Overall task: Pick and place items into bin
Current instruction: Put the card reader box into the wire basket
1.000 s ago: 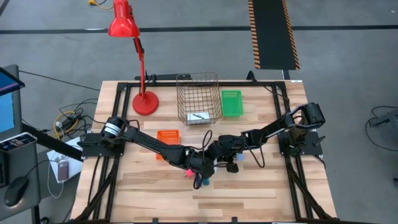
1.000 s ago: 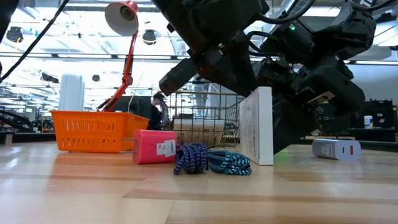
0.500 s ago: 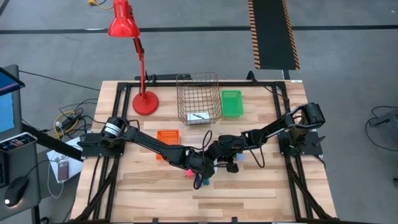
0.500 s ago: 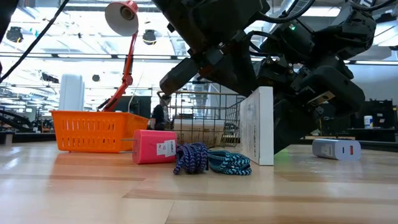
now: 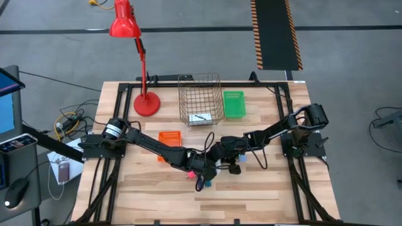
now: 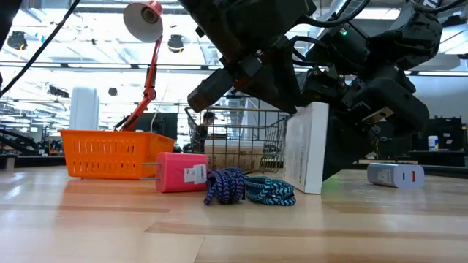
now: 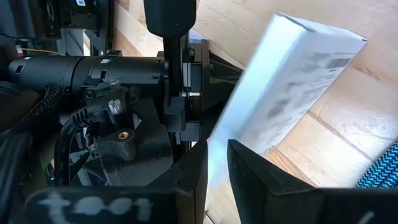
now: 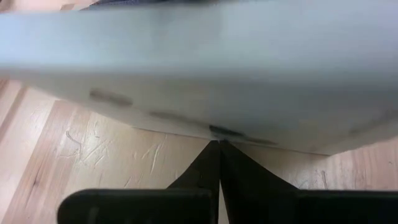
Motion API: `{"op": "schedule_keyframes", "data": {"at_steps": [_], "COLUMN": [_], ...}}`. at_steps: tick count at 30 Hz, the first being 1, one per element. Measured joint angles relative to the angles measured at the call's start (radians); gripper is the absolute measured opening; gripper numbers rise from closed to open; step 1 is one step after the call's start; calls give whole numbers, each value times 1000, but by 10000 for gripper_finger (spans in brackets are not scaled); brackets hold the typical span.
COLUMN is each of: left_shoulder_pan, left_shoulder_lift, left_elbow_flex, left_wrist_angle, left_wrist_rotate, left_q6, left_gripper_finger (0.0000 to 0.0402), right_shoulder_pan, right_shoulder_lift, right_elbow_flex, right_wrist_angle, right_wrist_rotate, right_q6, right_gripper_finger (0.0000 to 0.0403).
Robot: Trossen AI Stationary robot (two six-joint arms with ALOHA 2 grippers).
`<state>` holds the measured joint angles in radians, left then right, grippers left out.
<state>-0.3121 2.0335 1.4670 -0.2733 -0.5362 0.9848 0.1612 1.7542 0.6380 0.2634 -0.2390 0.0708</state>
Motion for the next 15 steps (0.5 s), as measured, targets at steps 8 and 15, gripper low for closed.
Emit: {"op": "schedule_keyframes", "data": {"at_steps": [8,15], "left_shoulder_pan": [0,0], "left_shoulder_lift": [-1,-1], "left_elbow_flex": [0,1], "left_wrist_angle": [0,-3], "left_wrist_rotate": [-1,-14], "left_q6": [0,0], "left_gripper_finger": [55,55], "right_shoulder_pan": [0,0], "right_shoulder_lift": [0,0], "right_elbow_flex": [0,0], "right_wrist_angle": [0,0], "right_wrist_rotate": [0,0], "right_q6": [0,0], "right_gripper_finger": [0,0]}}
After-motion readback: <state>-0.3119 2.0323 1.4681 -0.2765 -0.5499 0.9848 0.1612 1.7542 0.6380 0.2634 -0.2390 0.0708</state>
